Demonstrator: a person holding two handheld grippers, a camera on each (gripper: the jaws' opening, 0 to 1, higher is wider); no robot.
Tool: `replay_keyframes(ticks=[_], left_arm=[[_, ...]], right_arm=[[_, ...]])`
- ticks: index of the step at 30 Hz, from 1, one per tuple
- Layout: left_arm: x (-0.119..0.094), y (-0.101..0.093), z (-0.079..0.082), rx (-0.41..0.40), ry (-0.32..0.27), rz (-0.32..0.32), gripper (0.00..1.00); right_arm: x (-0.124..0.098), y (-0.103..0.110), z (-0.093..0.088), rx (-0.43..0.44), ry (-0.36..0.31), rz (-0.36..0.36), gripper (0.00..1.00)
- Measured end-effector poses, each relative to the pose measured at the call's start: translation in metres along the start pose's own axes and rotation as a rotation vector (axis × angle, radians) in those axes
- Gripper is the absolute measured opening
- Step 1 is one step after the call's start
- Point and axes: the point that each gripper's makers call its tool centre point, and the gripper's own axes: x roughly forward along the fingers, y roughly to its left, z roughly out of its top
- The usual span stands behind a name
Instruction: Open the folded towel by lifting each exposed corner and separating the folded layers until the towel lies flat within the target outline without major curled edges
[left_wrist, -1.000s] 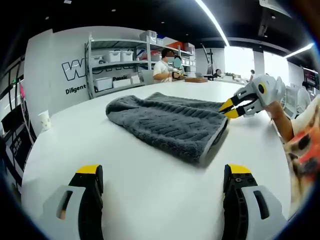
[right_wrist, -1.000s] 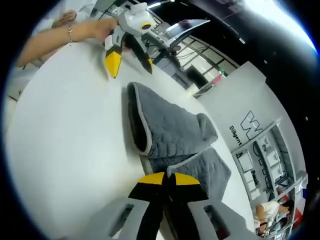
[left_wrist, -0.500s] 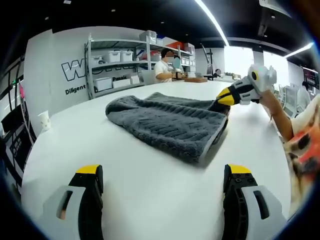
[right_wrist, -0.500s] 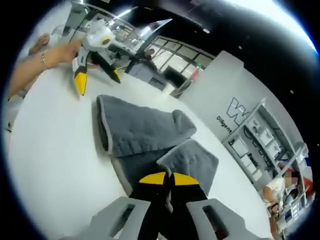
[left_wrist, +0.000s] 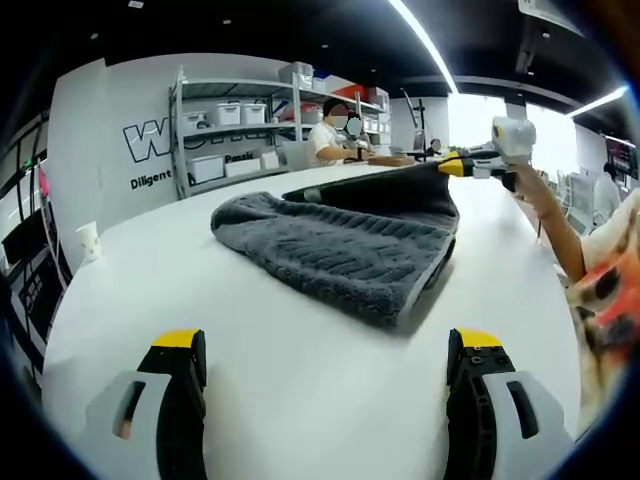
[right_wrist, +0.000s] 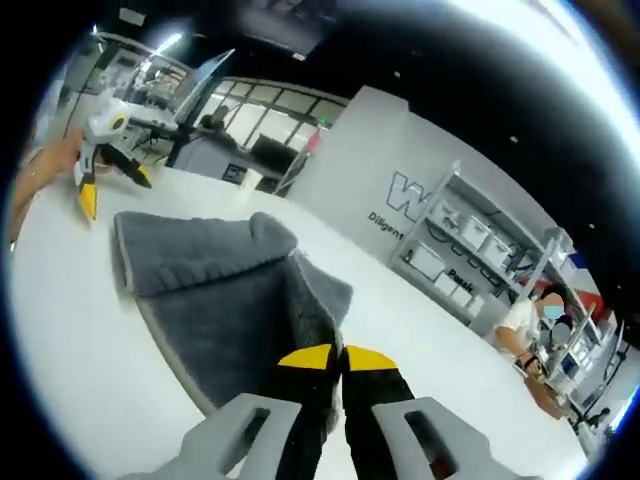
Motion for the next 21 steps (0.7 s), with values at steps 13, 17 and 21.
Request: replay_keyframes(ticks=[13,17,21], left_arm=[[0.001,0.000,-0.002,-0.002,0.008,0.003,1.00],[0.001,-0.001,-0.003,-0.001,0.011,0.004,1.00],[0.001,-0.002,-0.003,-0.001,0.011,0.004,1.00]], right_arm=[[-0.018,-0.049,-0.054,0.124,0.087,-0.133,0.00],[-0.023,-0.055,-0.075,0.162,0.128,-0.149,0.00],[-0.025,-0.055,-0.098,0.193,0.177,-0.147,0.00]])
